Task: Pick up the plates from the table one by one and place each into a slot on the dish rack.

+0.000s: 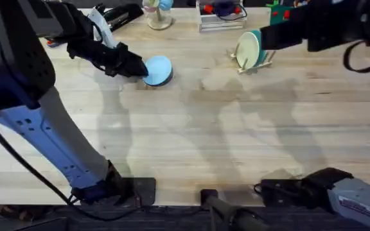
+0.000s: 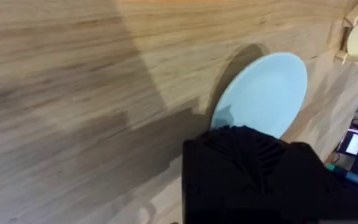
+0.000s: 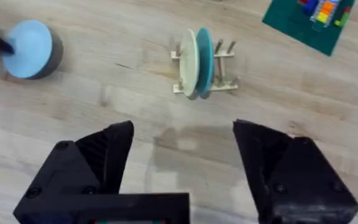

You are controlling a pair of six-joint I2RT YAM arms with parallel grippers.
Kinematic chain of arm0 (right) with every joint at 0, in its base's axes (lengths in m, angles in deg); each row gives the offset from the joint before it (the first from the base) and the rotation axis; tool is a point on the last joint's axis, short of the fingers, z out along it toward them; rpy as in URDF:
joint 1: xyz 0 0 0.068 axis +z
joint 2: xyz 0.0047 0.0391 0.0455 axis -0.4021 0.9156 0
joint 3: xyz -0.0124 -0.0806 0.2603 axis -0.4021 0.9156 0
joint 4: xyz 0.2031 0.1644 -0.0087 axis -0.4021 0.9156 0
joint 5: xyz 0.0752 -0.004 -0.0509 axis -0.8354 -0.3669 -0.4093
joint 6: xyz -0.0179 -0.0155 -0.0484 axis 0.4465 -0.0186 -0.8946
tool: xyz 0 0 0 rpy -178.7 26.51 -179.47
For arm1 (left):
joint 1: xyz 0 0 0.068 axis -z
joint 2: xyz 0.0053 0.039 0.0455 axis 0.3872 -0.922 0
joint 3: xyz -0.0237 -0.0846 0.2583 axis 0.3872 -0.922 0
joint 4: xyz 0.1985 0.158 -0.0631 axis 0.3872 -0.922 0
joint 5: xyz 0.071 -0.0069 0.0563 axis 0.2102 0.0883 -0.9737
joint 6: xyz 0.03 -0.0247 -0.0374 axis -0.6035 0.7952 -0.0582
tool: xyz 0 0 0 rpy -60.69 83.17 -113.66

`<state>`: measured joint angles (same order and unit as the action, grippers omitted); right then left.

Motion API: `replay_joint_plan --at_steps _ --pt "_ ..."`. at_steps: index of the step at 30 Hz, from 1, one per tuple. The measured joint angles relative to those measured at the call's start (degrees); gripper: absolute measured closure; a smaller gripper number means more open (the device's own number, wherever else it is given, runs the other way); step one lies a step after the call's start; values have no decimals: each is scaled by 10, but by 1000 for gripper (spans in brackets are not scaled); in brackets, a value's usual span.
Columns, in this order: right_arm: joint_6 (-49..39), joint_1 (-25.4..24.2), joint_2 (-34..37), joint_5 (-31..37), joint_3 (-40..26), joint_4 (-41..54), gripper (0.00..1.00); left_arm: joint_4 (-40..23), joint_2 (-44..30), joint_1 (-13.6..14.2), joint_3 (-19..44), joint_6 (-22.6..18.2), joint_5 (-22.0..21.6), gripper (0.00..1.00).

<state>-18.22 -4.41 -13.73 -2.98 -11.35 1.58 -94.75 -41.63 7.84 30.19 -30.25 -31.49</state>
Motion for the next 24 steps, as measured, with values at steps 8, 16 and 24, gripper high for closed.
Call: replay_joint_plan --at_steps 8,16,24 --pt "0 3 8 0 0 -23 38 0 0 0 0 0 0 959" --pt "0 3 8 0 0 -23 36 -4 0 0 2 0 2 959" --pt "0 3 8 0 0 -23 37 -68 -15 2 37 -16 2 959"
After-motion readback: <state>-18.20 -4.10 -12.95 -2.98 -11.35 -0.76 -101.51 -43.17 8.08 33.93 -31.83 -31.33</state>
